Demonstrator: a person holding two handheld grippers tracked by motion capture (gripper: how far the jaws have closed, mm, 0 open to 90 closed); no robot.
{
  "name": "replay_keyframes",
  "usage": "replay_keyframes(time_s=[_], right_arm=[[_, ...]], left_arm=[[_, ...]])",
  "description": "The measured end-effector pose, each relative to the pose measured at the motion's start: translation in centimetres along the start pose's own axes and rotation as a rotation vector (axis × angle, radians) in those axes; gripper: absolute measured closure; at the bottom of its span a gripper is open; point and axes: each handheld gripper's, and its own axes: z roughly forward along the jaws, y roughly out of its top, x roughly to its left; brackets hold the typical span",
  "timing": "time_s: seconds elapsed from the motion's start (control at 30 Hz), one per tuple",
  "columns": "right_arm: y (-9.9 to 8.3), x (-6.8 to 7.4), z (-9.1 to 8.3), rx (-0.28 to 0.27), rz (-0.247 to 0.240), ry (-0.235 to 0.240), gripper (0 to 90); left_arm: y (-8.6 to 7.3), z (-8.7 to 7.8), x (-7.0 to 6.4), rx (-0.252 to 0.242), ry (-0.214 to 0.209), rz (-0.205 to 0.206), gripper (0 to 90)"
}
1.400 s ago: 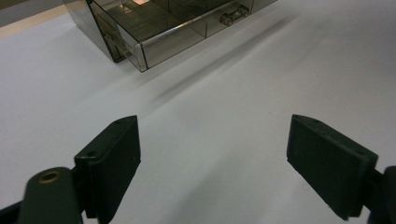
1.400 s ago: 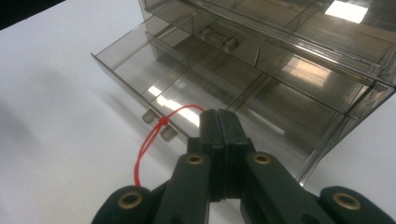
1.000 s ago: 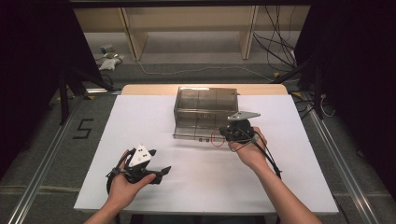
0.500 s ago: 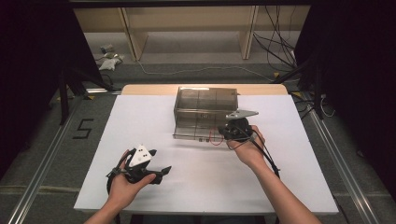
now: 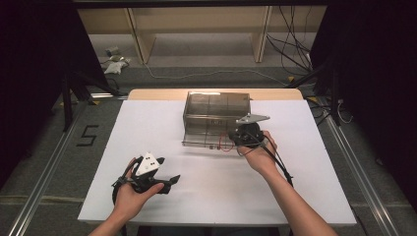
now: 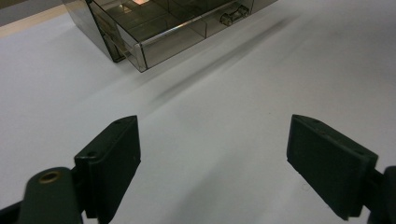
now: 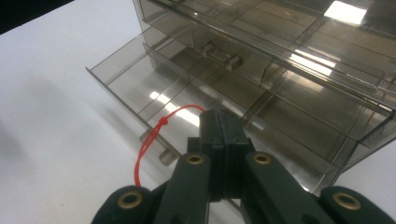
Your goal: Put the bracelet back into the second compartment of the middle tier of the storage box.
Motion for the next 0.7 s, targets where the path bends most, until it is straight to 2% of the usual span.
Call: replay_keyframes(time_s=[0.7], right_arm=[[0.69, -0.02, 0.92, 0.005, -0.002, -0.009, 90.0]], left_arm=[[-0.01, -0.04, 0.06, 0.002, 0.000, 0.001, 17.5]])
